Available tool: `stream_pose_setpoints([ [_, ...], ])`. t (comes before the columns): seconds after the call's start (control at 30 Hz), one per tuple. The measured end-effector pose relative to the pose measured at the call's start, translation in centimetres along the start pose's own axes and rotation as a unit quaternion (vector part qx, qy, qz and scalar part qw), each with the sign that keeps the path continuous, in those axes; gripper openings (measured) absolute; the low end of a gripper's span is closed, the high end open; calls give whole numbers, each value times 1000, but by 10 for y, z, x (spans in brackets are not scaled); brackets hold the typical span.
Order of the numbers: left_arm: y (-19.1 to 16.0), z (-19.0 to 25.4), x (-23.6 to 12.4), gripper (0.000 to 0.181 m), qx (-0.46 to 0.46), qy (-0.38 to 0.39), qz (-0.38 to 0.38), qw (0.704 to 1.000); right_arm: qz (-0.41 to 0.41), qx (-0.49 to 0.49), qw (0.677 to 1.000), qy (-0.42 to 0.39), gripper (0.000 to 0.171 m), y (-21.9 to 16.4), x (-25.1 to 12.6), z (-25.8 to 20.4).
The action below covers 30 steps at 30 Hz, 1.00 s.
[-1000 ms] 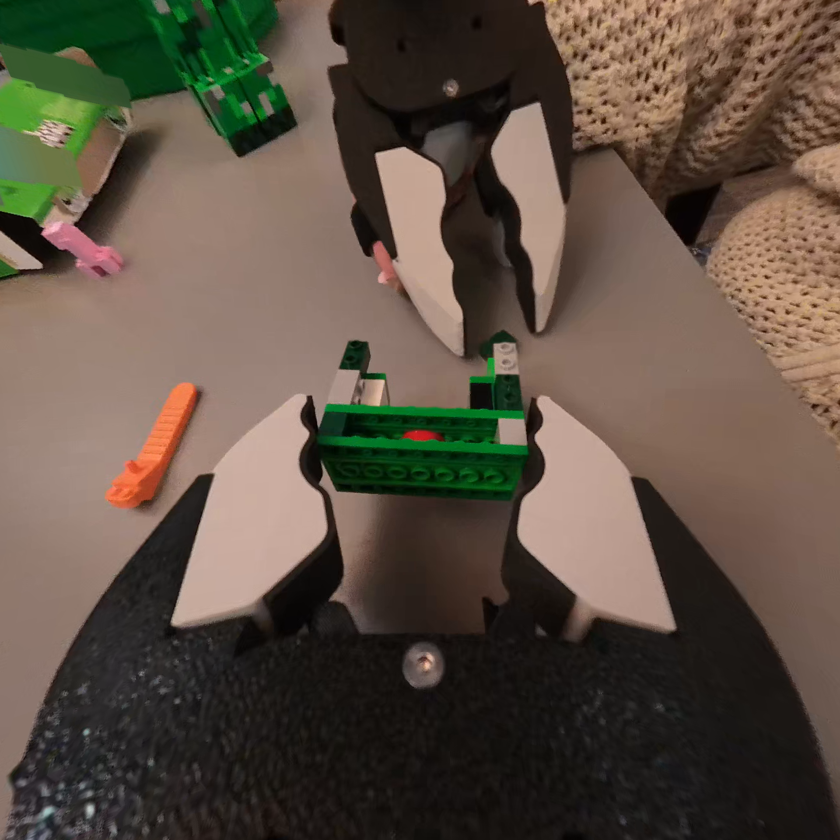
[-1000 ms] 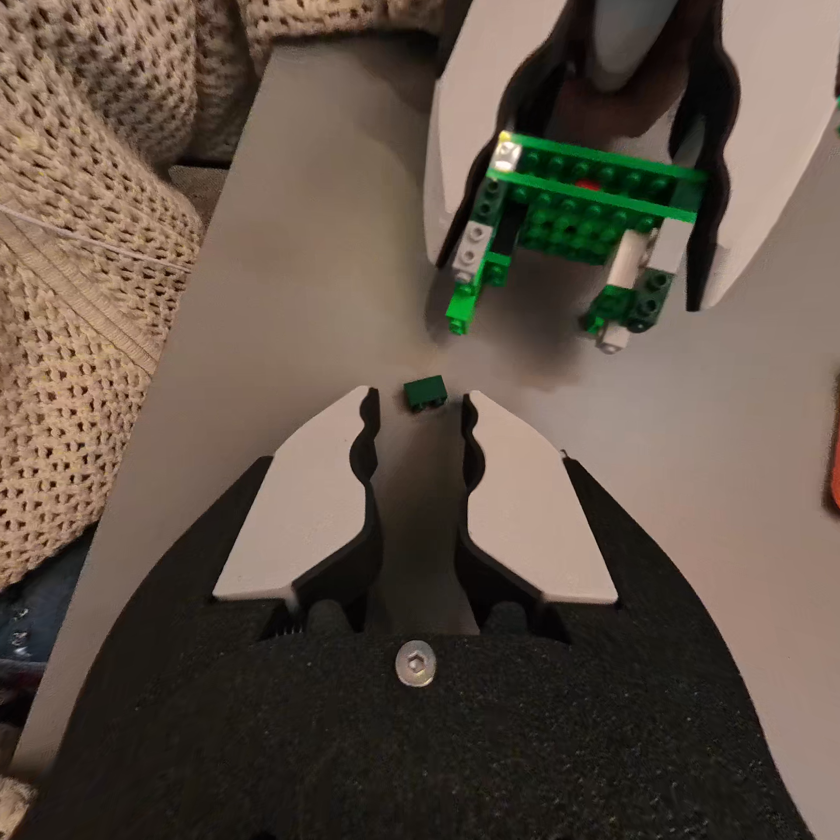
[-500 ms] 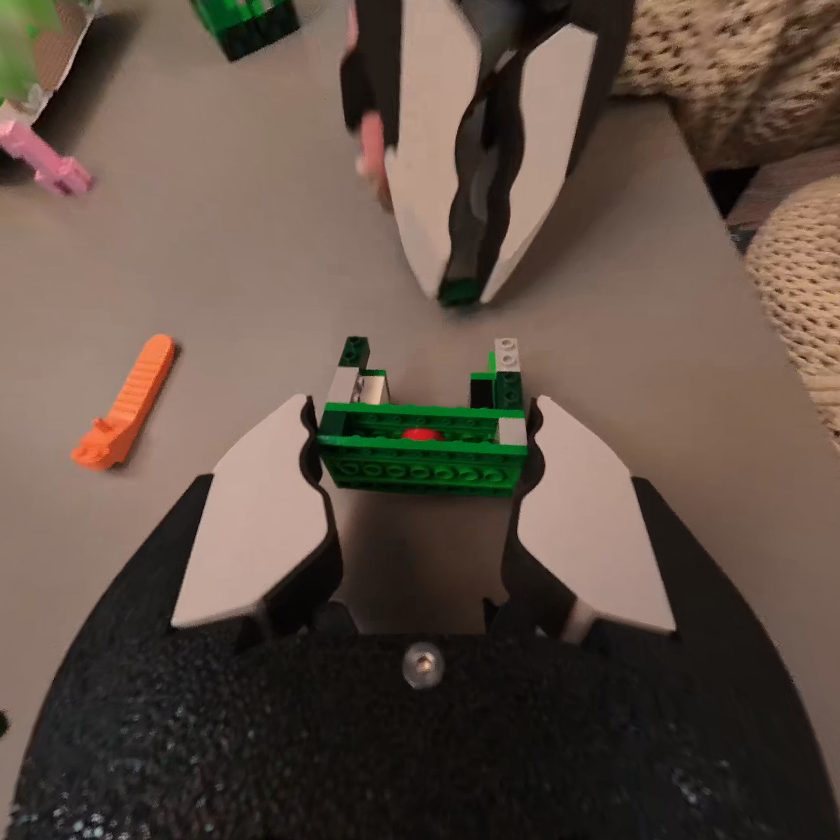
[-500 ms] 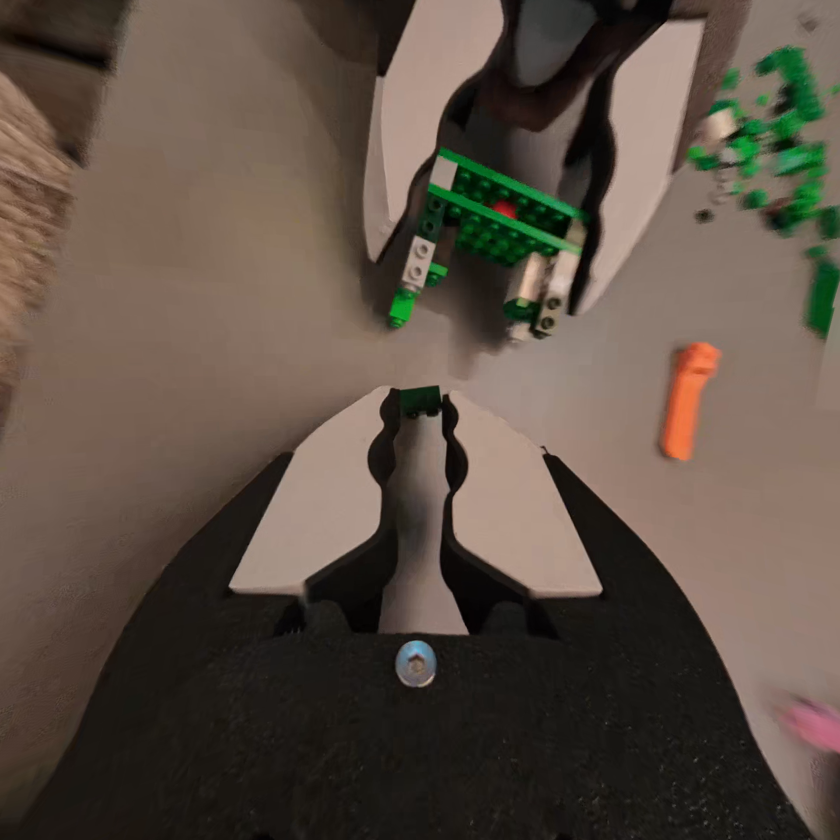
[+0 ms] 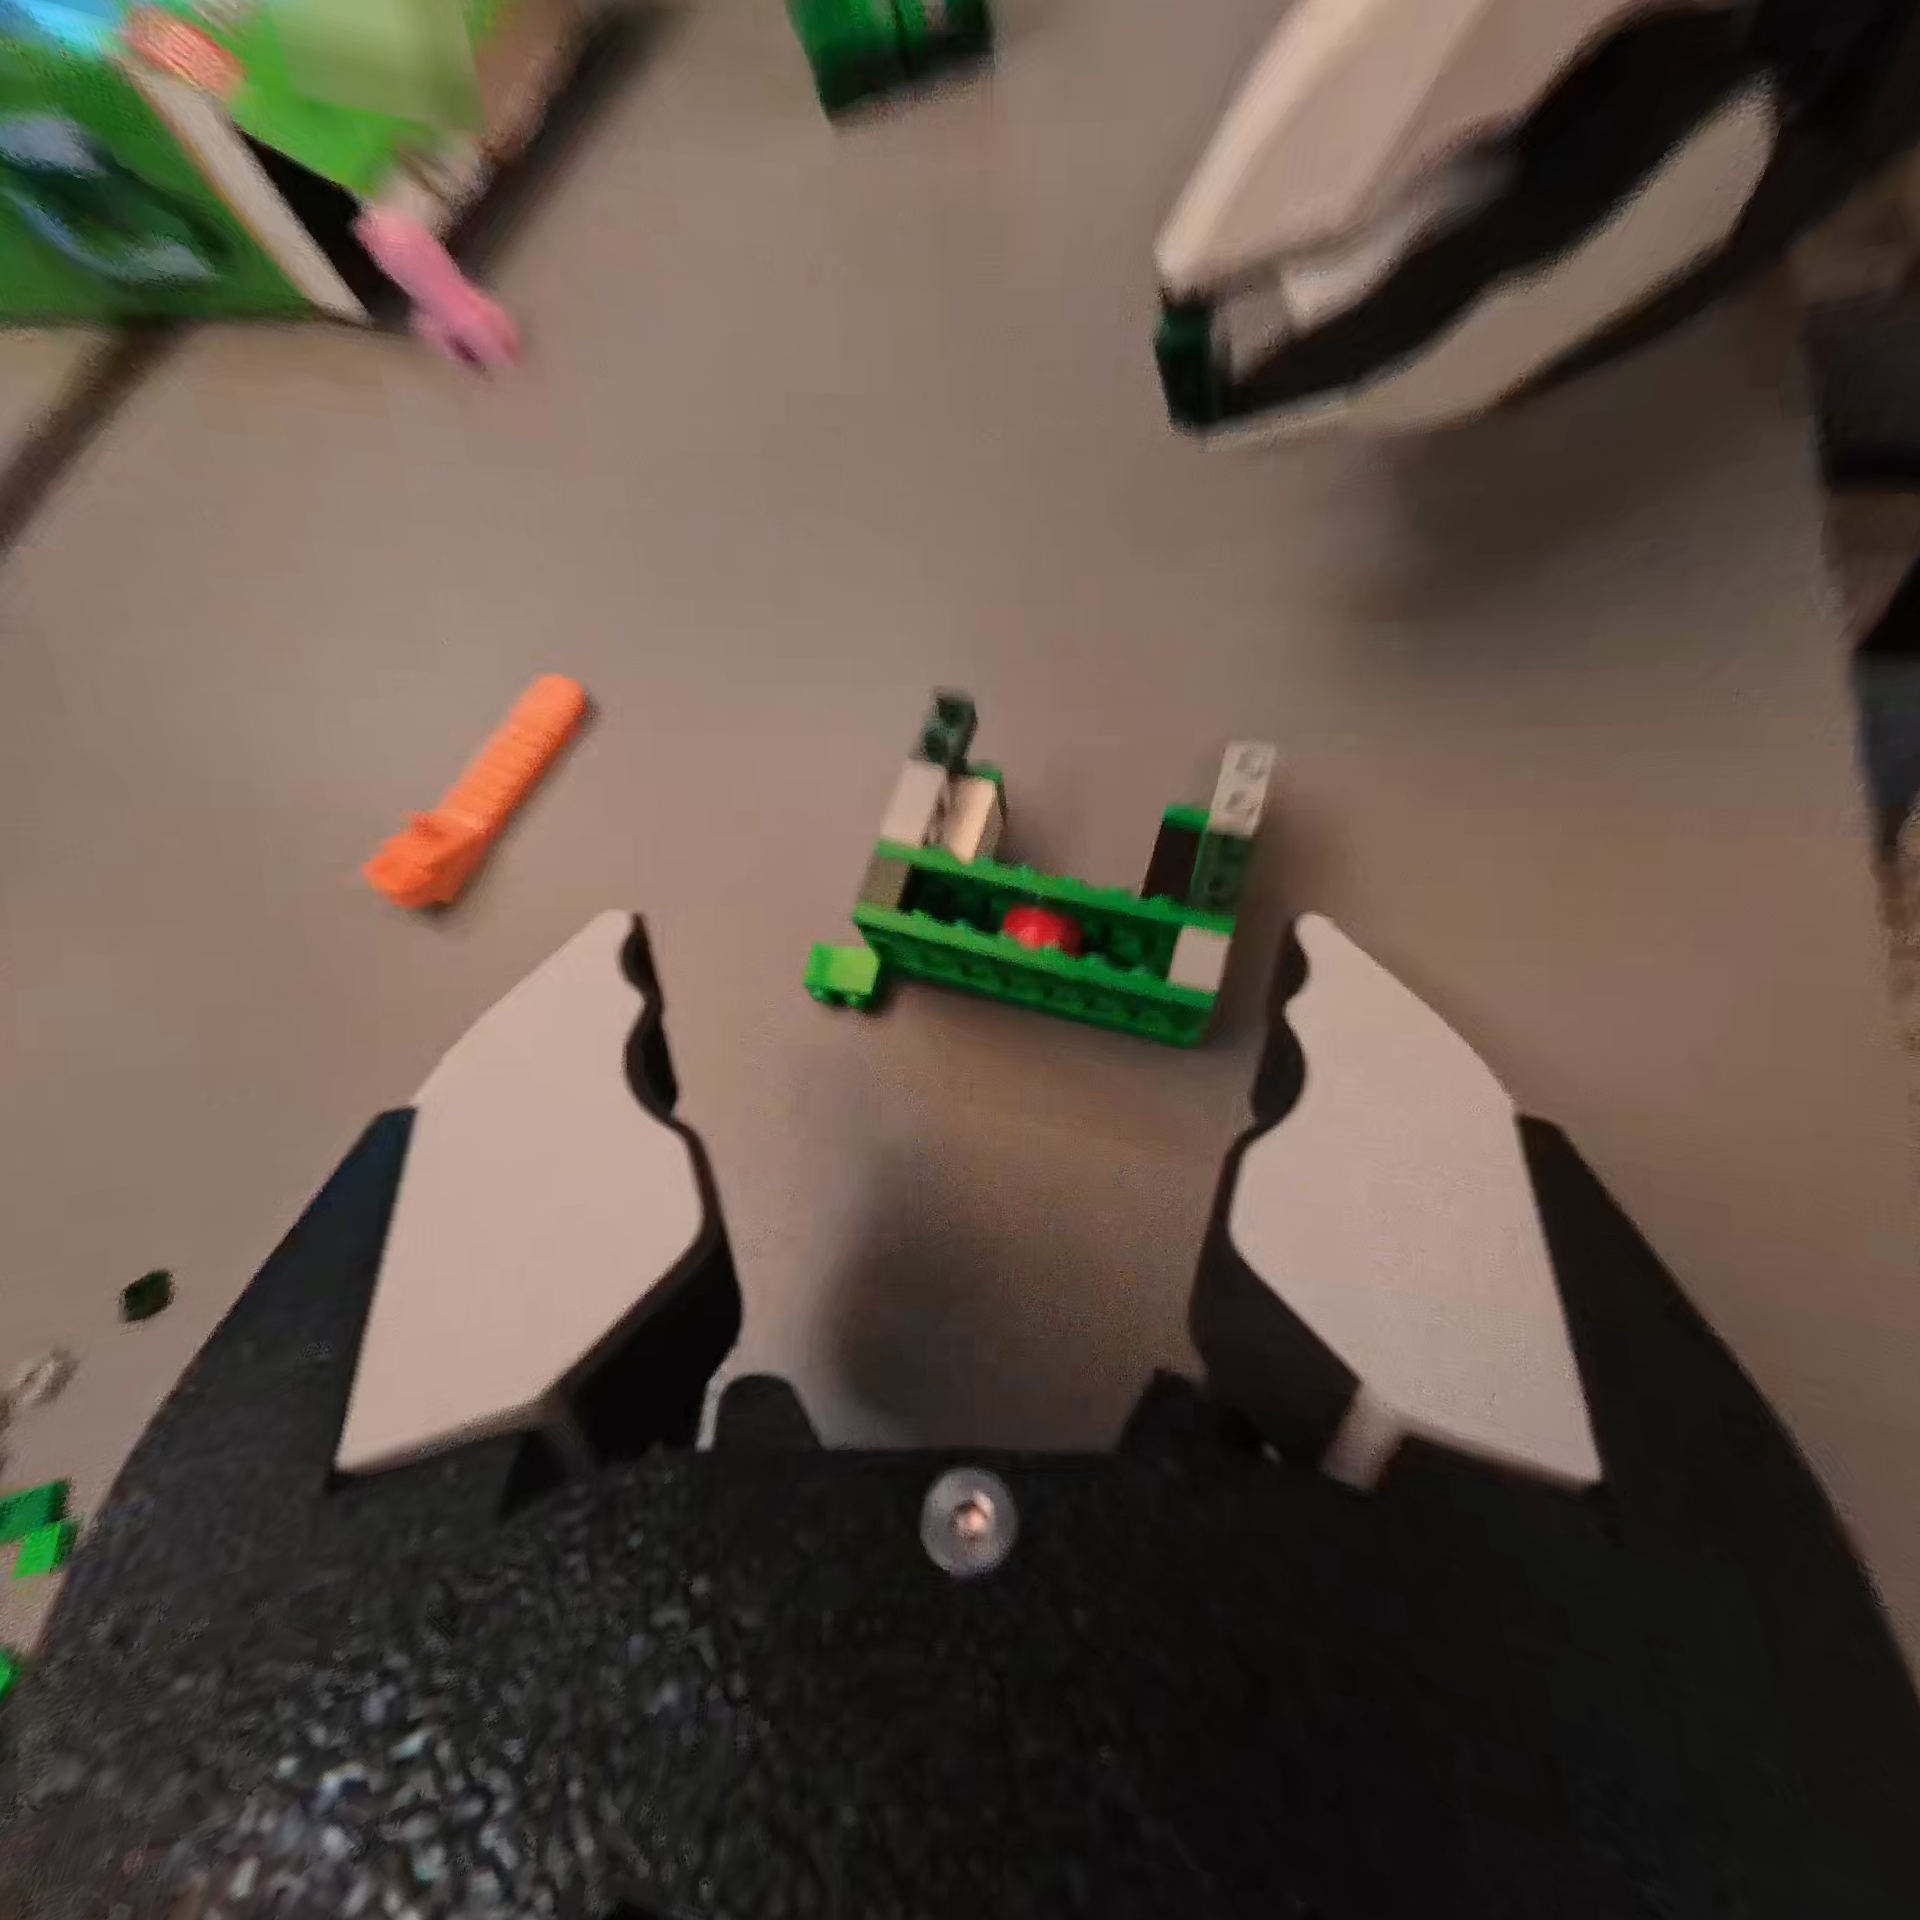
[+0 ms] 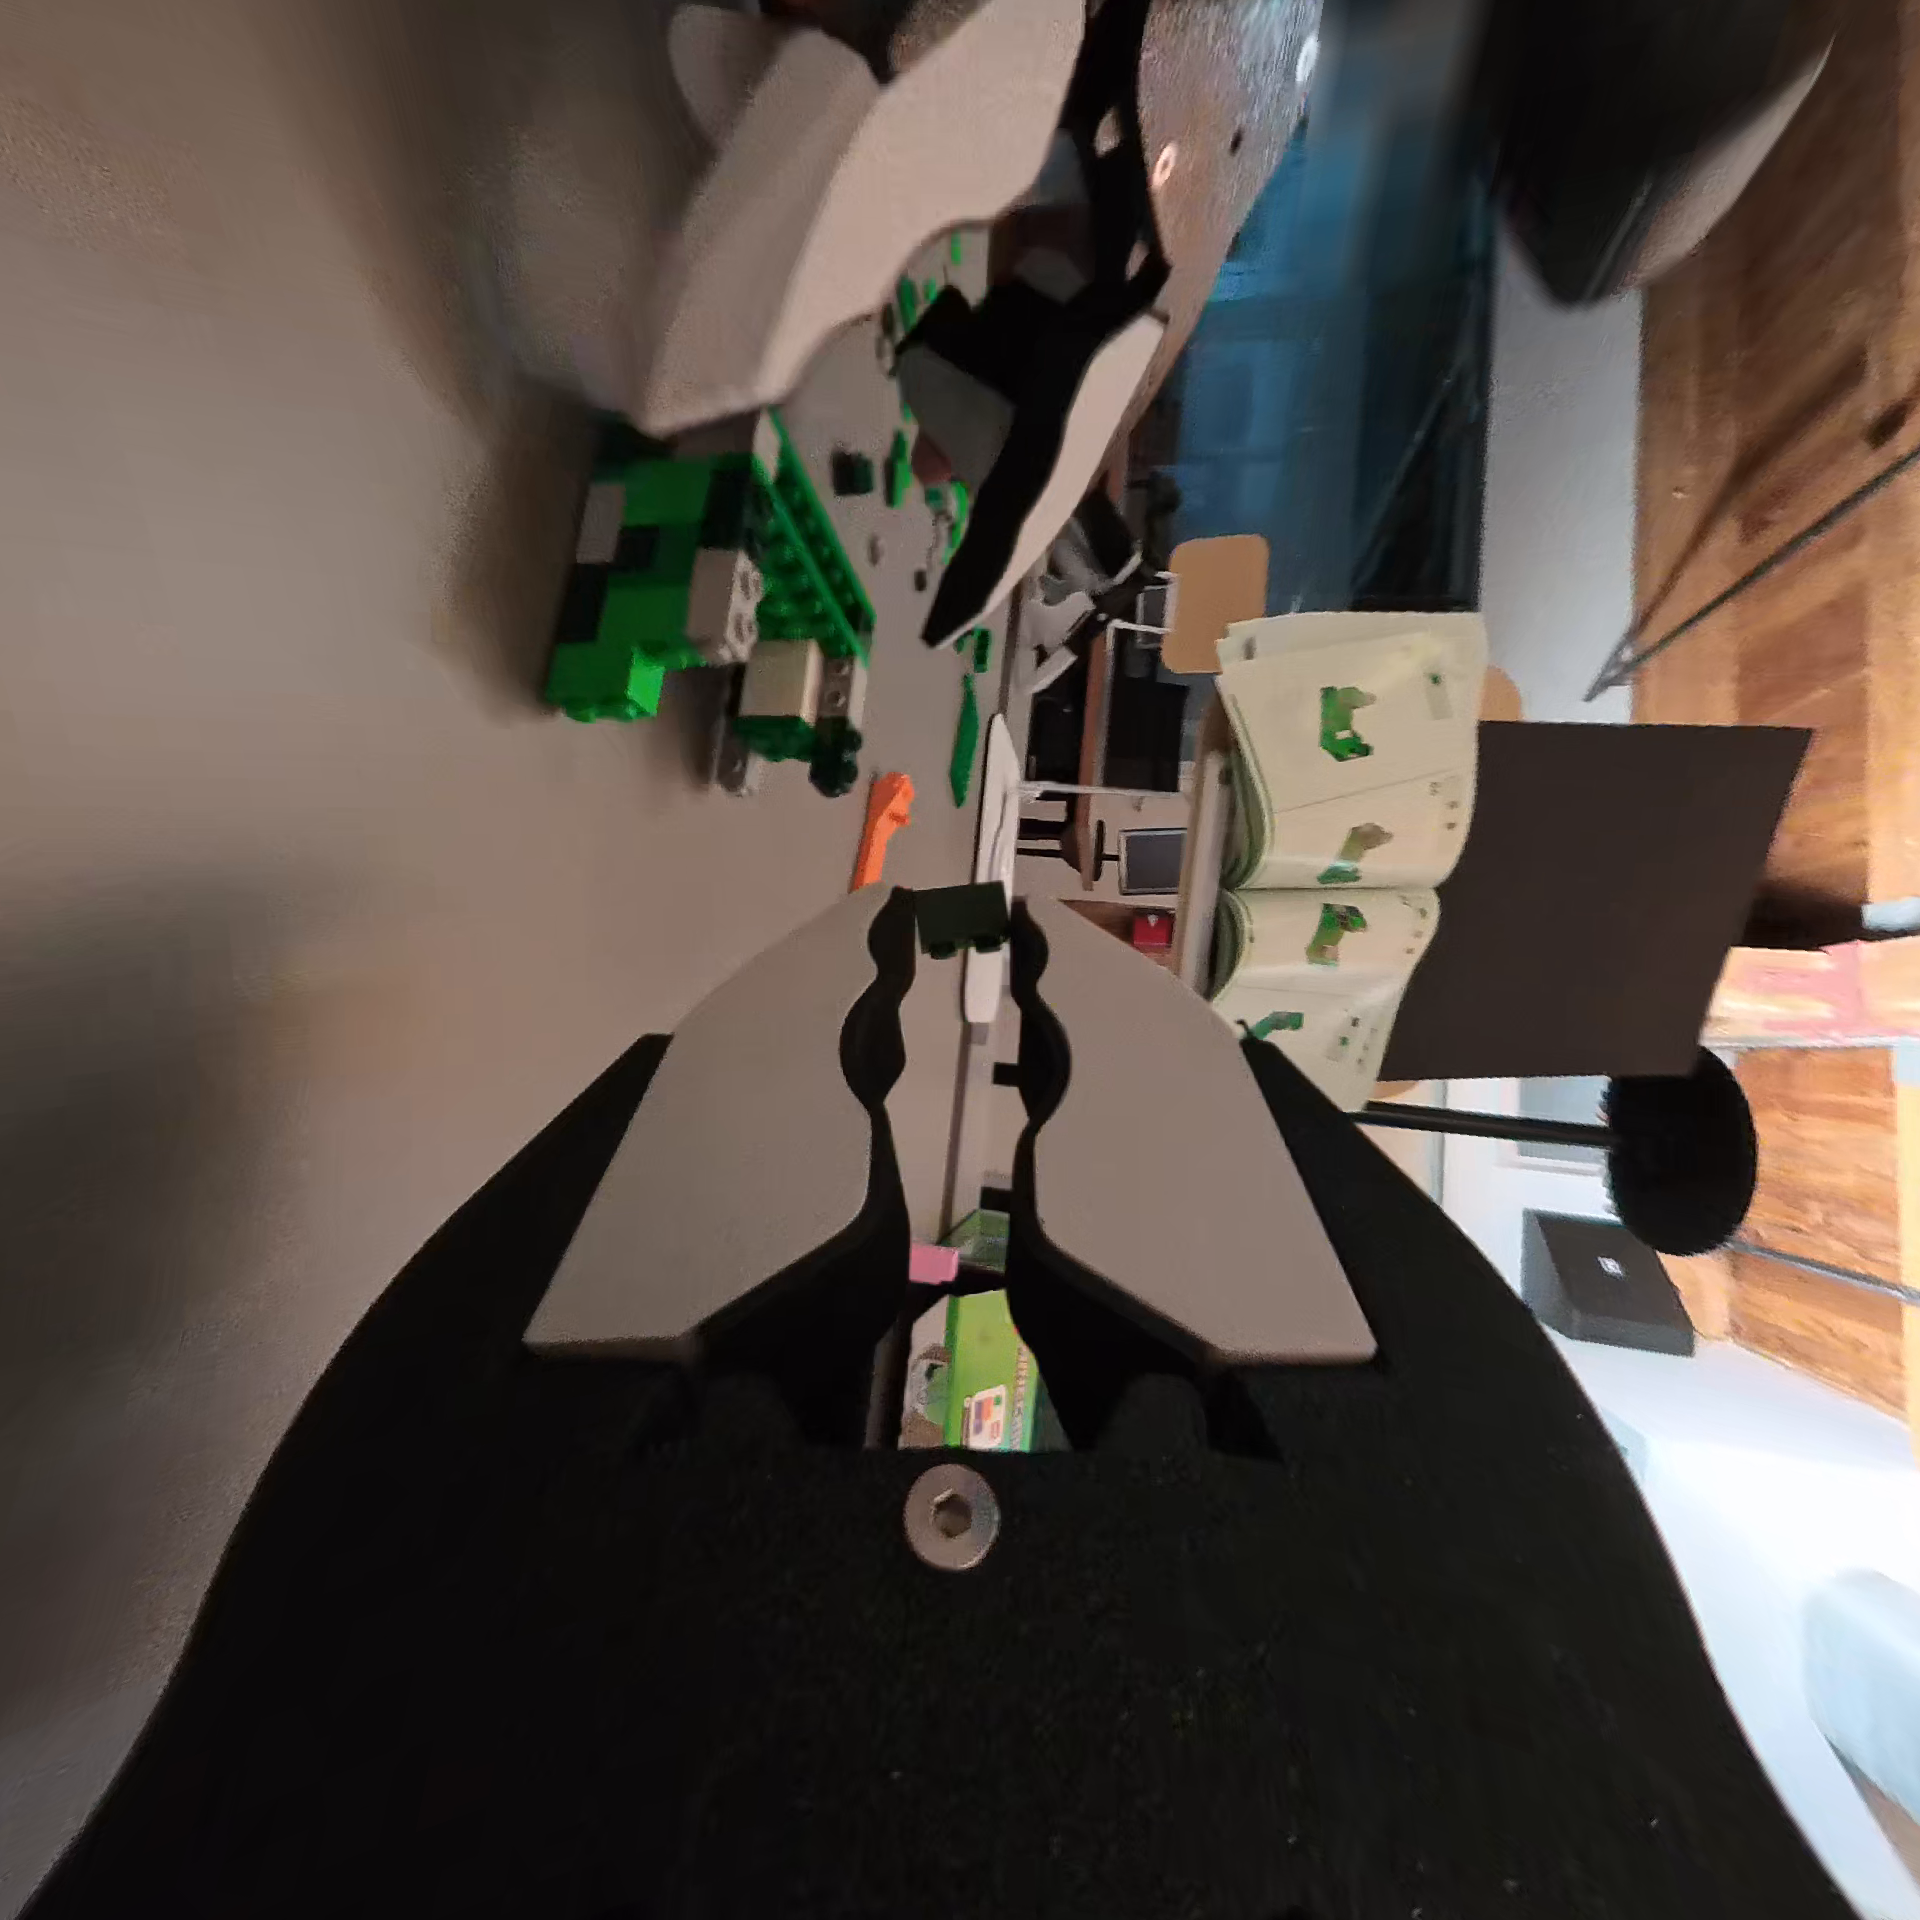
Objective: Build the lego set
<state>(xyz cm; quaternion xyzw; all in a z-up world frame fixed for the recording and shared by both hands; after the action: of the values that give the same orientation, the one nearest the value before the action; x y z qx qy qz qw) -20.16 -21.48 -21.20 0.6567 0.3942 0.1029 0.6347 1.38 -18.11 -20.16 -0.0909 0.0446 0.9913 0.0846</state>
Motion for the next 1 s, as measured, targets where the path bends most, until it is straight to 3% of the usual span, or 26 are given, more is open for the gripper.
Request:
stream_pose_setpoints([
  [0.1, 31, 17, -22, 67, -49, 44, 142, 988, 19, -13, 998, -59, 17, 12, -2, 4],
  [0.13, 38, 25, -25, 63, -65, 50, 173, 981, 24, -32, 996, -78, 17, 17, -1, 4],
  [0.2, 46, 39, -23, 63, -77, 59, 179, 979, 26, -73, 992, -99, 17, 25, 1, 1],
  [0.33, 48, 58, -11, 38, -57, 70, 180, 980, 40, -103, 988, -109, 17, 36, 4, -5],
  [0.43, 43, 61, -4, 31, -65, 61, 169, 982, 42, -109, 987, -111, 17, 40, 4, -6],
  [0.53, 43, 64, -4, 9, -50, 46, 203, 977, 45, -110, 986, -114, 17, 42, 3, -4],
  [0.67, 41, 63, -4, 7, -15, 38, 207, 978, 58, -80, 989, -111, 17, 41, 2, -3],
  [0.8, 37, 57, -6, 7, 21, 35, 188, 981, 134, 102, 983, -75, 26, 31, -4, 1],
  [0.83, 36, 56, -6, 7, 30, 30, 184, 982, 161, 184, 968, -58, 25, 27, -7, 5],
  [0.9, 33, 56, -6, 7, 52, 5, 184, 981, 219, 359, 907, -22, 15, 17, -12, 16],
  [0.93, 32, 57, -6, 7, 62, -5, 185, 981, 241, 417, 876, 5, 13, 13, -13, 20],
  [1.0, 32, 60, -5, 7, 78, -27, 188, 979, 247, 469, 847, 48, 15, 6, -11, 23],
])
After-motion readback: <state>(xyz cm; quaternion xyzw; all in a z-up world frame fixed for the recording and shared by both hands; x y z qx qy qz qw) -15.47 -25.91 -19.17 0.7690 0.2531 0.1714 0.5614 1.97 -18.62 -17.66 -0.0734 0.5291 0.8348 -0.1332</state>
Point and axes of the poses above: each gripper's, where its closed fingertips meet, x out along the fingers, y out of its top, z = x × y across the jaws, the point moved 10 cm from there along -x, back along the fingers, and after that the axes turned 13 degrees about z, right-handed, at the moved point
